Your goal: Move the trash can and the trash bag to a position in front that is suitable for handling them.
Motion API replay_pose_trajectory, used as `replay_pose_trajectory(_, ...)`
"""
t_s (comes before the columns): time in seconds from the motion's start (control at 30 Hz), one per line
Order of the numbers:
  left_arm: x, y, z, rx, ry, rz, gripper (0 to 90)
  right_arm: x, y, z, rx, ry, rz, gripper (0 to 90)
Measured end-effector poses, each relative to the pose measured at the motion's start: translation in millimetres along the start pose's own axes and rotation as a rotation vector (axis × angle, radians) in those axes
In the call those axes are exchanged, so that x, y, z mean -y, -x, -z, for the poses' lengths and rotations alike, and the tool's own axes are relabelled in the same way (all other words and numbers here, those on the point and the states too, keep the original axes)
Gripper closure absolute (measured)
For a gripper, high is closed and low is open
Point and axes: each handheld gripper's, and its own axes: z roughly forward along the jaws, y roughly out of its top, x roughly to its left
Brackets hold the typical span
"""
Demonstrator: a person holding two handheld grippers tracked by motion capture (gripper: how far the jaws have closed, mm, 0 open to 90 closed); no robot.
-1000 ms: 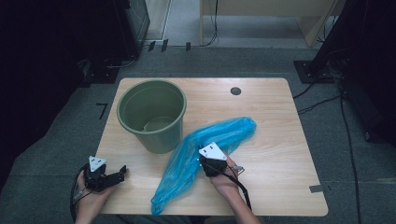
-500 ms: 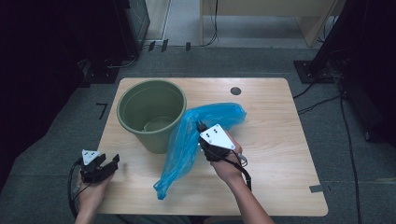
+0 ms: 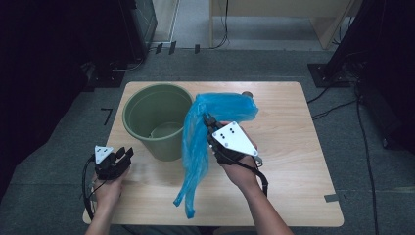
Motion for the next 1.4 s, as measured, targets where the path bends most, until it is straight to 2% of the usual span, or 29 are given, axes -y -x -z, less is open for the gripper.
replay_pose_trajectory(0.1,-1.2,0.3,1.2,0.000,0.019,0.010,67.9,-15.2,-7.1,-2.0,-0.018,0.028,0.010,90.0)
replay_pose_trajectory(0.23,-3.7,3.7,-0.8,0.018,0.024,-0.004,71.5,-28.9,-18.2,-7.2,-0.037,0.051,0.002,90.0)
replay_pose_trajectory(0.33,-7.1,10.2,-5.7,0.019,0.041,-0.012,74.7,-44.2,-37.7,-14.9,-0.070,0.078,0.011,90.0)
replay_pose_trajectory(0.37,-8.6,14.9,-9.2,0.018,0.055,-0.013,74.7,-44.2,-37.7,-14.9,-0.070,0.078,0.011,90.0)
replay_pose_trajectory(0.4,-8.9,16.3,-10.2,0.019,0.056,-0.012,76.2,-49.6,-45.2,-17.3,-0.082,0.090,0.007,90.0)
replay_pose_trajectory(0.43,-10.0,19.0,-12.6,0.027,0.052,-0.020,77.1,-51.3,-47.5,-18.1,-0.088,0.093,0.005,90.0)
replay_pose_trajectory(0.47,-10.7,23.3,-16.0,0.041,0.055,-0.021,79.8,-57.3,-56.0,-20.5,-0.103,0.106,-0.006,90.0)
replay_pose_trajectory(0.5,-11.2,25.7,-16.9,0.057,0.047,-0.021,80.8,-59.7,-59.9,-21.6,-0.112,0.110,-0.007,90.0)
replay_pose_trajectory(0.57,-11.5,29.9,-18.4,0.048,0.052,-0.026,83.0,-61.8,-63.7,-22.8,-0.119,0.113,-0.007,90.0)
replay_pose_trajectory(0.63,-12.0,33.8,-20.0,0.062,0.049,-0.032,84.7,-65.1,-70.8,-25.0,-0.132,0.114,-0.009,90.0)
replay_pose_trajectory(0.7,-11.4,42.6,-20.9,0.092,0.049,-0.041,84.9,-67.1,-74.8,-26.3,-0.139,0.117,-0.008,90.0)
replay_pose_trajectory(0.8,-9.0,59.8,-20.4,0.188,0.048,-0.103,83.5,-67.1,-77.4,-25.3,-0.159,0.115,-0.017,90.0)
replay_pose_trajectory(0.87,-6.0,70.7,-20.4,0.247,0.054,-0.157,78.6,-66.1,-76.0,-24.3,-0.164,0.117,-0.021,90.0)
replay_pose_trajectory(0.9,-4.7,74.2,-20.8,0.245,0.051,-0.170,74.4,-65.7,-75.3,-23.6,-0.166,0.114,-0.030,90.0)
replay_pose_trajectory(0.93,-3.6,75.1,-21.5,0.225,0.049,-0.180,70.8,-65.5,-74.3,-23.0,-0.167,0.113,-0.035,90.0)
replay_pose_trajectory(0.97,-3.1,73.3,-22.6,0.206,0.046,-0.172,68.5,-65.5,-73.4,-22.4,-0.167,0.115,-0.038,90.0)
replay_pose_trajectory(1.0,-3.1,73.3,-22.6,0.206,0.046,-0.172,64.5,-65.5,-73.4,-22.4,-0.167,0.115,-0.038,90.0)
replay_pose_trajectory(1.03,-3.4,61.9,-24.0,0.156,0.028,-0.130,58.1,-65.8,-73.5,-20.0,-0.174,0.114,-0.050,90.0)
replay_pose_trajectory(1.07,-3.4,61.9,-24.0,0.156,0.028,-0.130,55.9,-65.7,-73.9,-19.3,-0.175,0.117,-0.047,90.0)
replay_pose_trajectory(1.1,-3.8,43.8,-24.5,0.092,0.019,-0.059,54.0,-65.5,-74.7,-18.6,-0.179,0.117,-0.043,90.0)
replay_pose_trajectory(1.13,-3.8,43.8,-24.5,0.092,0.019,-0.059,51.3,-64.7,-75.9,-17.8,-0.184,0.115,-0.043,90.0)
replay_pose_trajectory(1.17,-3.8,30.2,-24.3,0.050,0.014,-0.011,51.3,-64.7,-75.9,-17.8,-0.184,0.115,-0.043,90.0)
replay_pose_trajectory(1.2,-3.4,22.5,-24.0,0.026,0.013,0.016,50.7,-63.1,-77.3,-17.4,-0.189,0.113,-0.043,90.0)
replay_pose_trajectory(1.23,-1.3,3.7,-22.2,-0.017,0.009,0.060,50.4,-58.6,-79.9,-17.6,-0.201,0.105,-0.043,89.9)
replay_pose_trajectory(1.33,3.2,-14.5,-19.4,-0.052,0.007,0.079,50.0,-47.9,-82.7,-18.9,-0.207,0.081,-0.043,89.9)
replay_pose_trajectory(1.4,5.9,-20.5,-18.7,-0.060,0.005,0.092,49.9,-38.1,-82.0,-20.9,-0.206,0.062,-0.048,89.8)
